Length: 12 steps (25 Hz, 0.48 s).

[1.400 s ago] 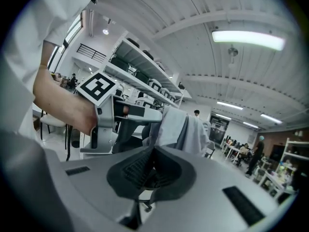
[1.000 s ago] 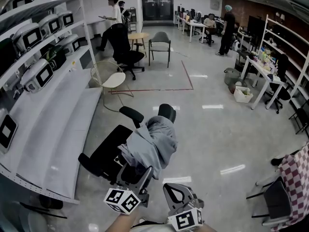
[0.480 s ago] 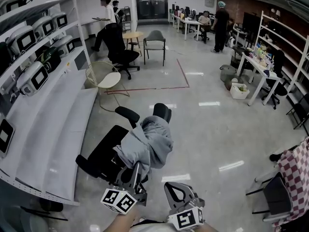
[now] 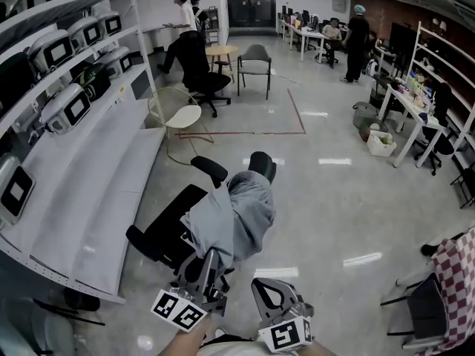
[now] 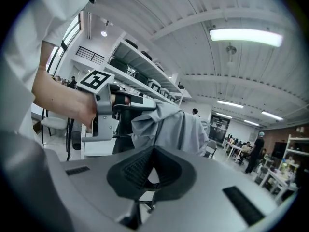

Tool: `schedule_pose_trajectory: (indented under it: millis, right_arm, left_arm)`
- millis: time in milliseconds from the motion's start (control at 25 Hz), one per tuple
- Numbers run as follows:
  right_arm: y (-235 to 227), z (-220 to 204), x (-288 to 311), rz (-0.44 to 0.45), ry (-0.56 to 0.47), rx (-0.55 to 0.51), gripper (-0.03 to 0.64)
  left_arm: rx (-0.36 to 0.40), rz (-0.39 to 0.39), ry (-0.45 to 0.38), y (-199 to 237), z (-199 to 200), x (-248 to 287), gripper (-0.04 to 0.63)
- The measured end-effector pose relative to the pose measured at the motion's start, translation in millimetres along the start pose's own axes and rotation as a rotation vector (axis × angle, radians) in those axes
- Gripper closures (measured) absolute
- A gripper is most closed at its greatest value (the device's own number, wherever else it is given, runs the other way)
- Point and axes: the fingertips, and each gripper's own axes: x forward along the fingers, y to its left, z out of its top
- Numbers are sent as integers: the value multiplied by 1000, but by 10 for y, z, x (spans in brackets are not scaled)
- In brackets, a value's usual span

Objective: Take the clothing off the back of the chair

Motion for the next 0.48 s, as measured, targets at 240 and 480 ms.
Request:
schedule_pose_trajectory:
  millis: [240,480]
  right_arm:
    - [182,-11,-117,64,-24,-5,600]
    - [453,-19,-189,153,-45,-8,600]
  left_arm:
    - [1,-31,-56,-247,73,-272,568]
    - [22,-30,-101,-472,161,-566,568]
